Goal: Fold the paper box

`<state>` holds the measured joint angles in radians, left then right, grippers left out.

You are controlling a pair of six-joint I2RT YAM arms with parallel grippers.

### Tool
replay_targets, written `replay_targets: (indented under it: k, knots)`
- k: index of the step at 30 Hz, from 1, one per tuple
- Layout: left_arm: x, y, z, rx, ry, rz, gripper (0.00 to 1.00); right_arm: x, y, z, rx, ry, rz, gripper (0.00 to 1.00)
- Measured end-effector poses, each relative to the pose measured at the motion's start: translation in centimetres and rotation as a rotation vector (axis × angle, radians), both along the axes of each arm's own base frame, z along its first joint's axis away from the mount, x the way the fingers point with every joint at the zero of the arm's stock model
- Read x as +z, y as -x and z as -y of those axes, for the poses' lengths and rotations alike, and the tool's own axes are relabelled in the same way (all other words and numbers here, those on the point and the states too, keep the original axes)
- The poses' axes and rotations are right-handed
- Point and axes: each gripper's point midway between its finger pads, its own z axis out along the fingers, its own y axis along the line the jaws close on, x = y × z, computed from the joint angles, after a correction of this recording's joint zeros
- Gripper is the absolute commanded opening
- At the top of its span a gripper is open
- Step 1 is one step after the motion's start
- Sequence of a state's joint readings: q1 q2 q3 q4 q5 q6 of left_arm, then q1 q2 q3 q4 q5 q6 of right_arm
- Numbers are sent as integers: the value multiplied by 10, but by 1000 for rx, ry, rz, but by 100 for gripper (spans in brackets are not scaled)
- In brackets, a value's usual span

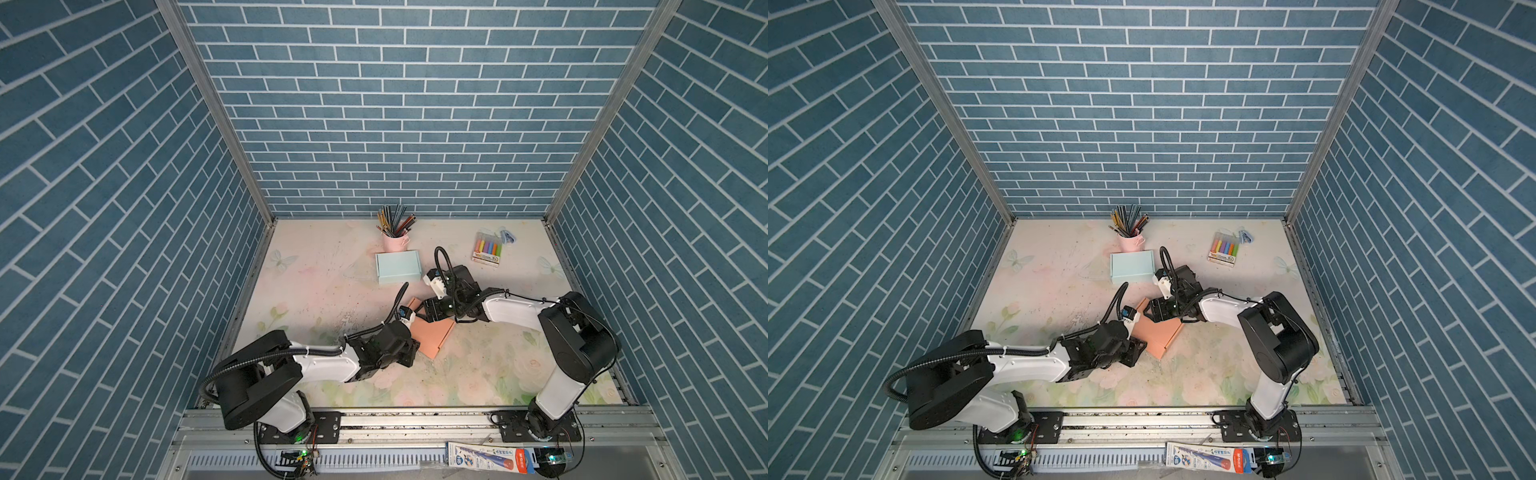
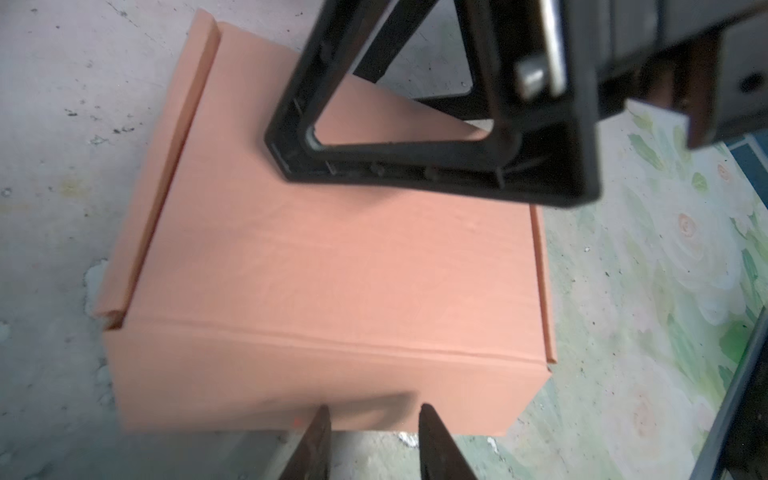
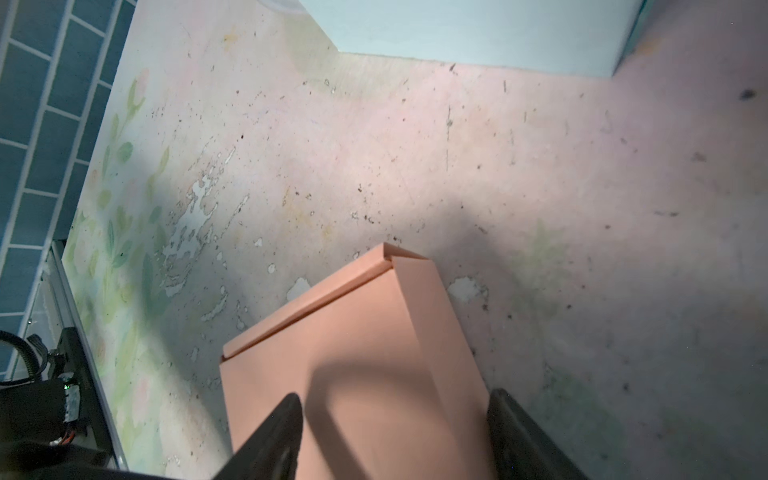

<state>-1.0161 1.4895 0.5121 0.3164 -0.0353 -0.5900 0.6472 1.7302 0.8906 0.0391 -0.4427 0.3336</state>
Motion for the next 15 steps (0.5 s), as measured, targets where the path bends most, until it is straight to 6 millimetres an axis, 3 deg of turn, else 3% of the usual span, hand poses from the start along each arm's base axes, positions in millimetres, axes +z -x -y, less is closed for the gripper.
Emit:
replay_targets:
  k: [15]
  knots:
    - [-7,-6,2,6,-5,18,35,-1,3,-3,6,-68,5,69]
